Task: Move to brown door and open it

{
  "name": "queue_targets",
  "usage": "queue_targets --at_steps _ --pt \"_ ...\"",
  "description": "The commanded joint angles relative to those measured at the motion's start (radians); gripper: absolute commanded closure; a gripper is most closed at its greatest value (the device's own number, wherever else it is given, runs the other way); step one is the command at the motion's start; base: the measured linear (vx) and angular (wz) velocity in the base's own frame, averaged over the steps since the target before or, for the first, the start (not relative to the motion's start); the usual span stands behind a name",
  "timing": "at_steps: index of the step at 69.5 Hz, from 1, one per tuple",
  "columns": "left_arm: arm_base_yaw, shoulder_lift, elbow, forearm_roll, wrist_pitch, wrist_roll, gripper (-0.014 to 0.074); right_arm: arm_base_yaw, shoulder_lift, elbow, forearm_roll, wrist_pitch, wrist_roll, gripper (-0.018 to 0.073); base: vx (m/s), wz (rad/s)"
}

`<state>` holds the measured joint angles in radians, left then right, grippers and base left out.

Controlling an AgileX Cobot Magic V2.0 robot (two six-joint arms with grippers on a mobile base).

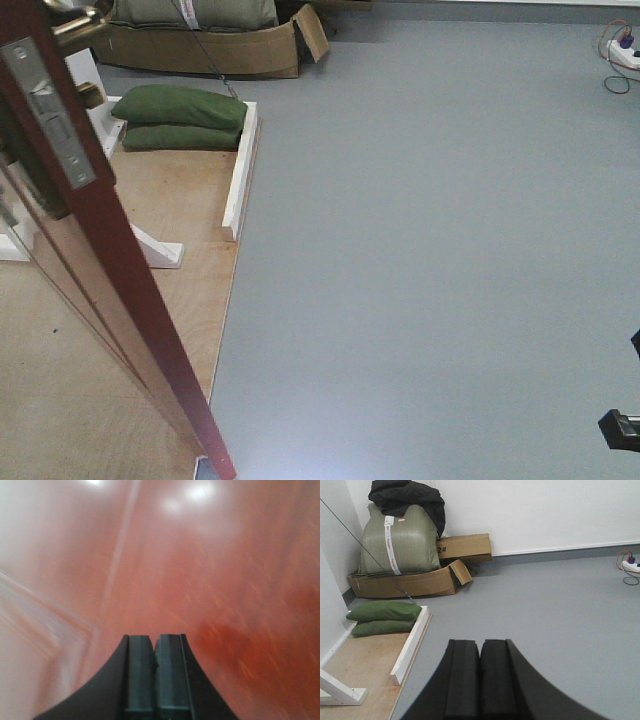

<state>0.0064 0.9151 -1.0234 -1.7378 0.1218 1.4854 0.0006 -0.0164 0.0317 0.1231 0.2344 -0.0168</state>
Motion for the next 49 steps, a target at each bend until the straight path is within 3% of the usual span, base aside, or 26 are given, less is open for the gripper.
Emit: queue_targets --at_steps 1,21,49 --pt "-0.046 0.006 -0.026 -0.091 0.025 0.042 0.0586 0.001 -0.009 0.002 -0.005 -0.08 -0.009 0.0559 0.0 0.0" --pt "-0.189 0.043 -0.026 -0.091 0.024 0.176 0.0586 0.001 -0.009 0.002 -0.005 -0.08 -0.009 0.0559 0.0 0.0" --pt "-0.193 0.075 -0.026 -0.093 0.056 0.166 0.0586 0.001 -0.009 0.002 -0.005 -0.08 -0.009 0.0559 0.0 0.0"
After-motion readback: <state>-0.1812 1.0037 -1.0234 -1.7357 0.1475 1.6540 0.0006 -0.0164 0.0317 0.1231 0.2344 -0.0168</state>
